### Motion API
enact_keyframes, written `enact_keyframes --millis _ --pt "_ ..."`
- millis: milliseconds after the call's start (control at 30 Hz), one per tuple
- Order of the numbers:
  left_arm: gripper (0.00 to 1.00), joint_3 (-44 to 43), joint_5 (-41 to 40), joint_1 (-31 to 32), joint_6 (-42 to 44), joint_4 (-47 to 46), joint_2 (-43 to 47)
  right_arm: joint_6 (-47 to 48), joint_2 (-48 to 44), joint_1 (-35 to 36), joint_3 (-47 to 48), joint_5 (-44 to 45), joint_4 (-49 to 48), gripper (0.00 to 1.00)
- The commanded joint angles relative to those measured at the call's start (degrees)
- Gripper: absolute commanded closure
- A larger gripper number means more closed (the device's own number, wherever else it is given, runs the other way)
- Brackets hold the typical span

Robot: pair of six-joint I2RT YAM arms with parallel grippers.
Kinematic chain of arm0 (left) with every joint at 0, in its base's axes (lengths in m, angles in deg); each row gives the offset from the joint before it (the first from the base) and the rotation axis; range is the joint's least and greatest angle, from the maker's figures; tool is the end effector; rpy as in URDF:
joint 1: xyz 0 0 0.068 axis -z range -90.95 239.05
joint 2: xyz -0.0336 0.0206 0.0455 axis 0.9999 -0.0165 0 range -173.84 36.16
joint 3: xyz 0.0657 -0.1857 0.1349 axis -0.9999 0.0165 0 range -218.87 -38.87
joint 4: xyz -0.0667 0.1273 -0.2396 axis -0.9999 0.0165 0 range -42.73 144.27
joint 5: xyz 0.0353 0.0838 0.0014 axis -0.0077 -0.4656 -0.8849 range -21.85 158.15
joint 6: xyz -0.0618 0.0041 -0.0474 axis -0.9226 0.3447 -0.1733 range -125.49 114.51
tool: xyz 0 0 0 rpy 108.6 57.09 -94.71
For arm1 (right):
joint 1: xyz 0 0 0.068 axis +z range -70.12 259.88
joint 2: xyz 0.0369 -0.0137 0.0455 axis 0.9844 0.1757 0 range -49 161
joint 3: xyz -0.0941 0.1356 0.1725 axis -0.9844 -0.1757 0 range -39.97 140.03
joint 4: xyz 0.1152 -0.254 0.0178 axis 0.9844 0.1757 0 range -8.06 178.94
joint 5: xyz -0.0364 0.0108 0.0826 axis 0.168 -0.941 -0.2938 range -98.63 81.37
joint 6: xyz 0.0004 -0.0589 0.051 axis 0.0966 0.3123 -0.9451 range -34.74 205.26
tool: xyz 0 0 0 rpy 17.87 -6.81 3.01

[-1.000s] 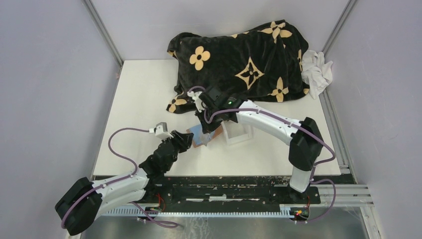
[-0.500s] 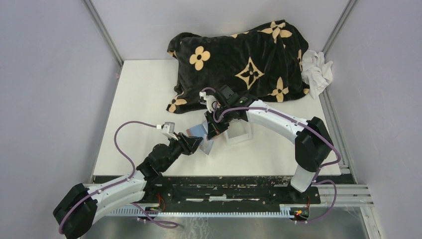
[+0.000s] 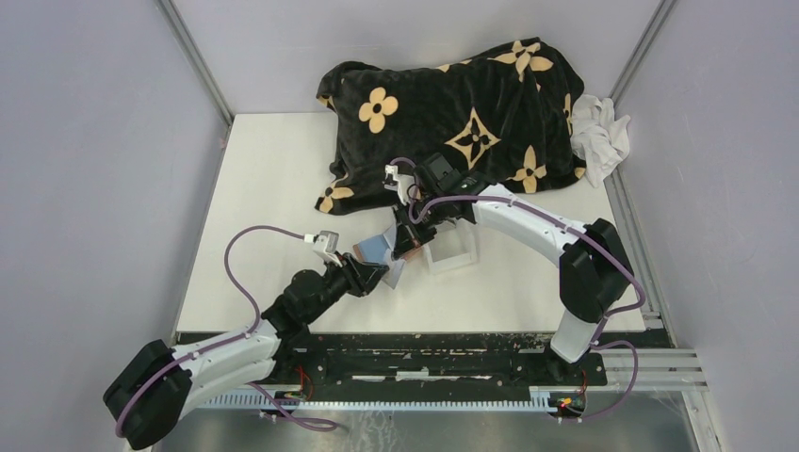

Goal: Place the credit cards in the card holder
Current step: Pick up the credit card from the storage box.

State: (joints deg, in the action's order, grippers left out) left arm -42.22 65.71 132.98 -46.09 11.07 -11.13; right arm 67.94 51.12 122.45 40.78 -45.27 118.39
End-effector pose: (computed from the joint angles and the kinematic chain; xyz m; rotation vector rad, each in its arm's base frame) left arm 0.1720 -0.1617 0.1226 0.0191 1.8233 -1.0421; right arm 0.2683 0.3003 0.2022 -0.8569 2.5700 1.1870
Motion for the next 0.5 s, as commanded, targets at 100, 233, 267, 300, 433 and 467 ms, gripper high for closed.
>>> enact_keyframes --millis 100,233,267,300,433,467 --pt "0.58 -1.20 6.51 -1.89 2.42 -3.70 -0.18 -0.91 1.03 -2.01 0.64 -9.46 -4.54 0.99" --pt "0.60 -1.52 11.05 -3.41 1.82 -5.29 -1.16 -0.95 2.73 -2.20 0.77 -11.86 -4.99 0.99" --pt "0.61 -1.63 12.12 -3.72 1.57 -5.76 -1.79 -1.04 3.17 -2.16 0.70 -12.24 -5.25 0.99" --pt "0.62 -1.77 13.23 -3.87 1.31 -6.32 -2.31 -1.12 3.60 -2.23 0.63 -12.80 -5.53 0.99" --pt "0.70 -2.50 17.02 -4.36 0.65 -8.02 -5.03 -2.06 4.56 -2.54 0.49 -14.13 -7.11 0.99" --pt "0.72 -2.67 17.85 -4.40 0.45 -8.53 -5.55 -2.37 4.67 -2.59 0.36 -14.42 -7.55 0.99"
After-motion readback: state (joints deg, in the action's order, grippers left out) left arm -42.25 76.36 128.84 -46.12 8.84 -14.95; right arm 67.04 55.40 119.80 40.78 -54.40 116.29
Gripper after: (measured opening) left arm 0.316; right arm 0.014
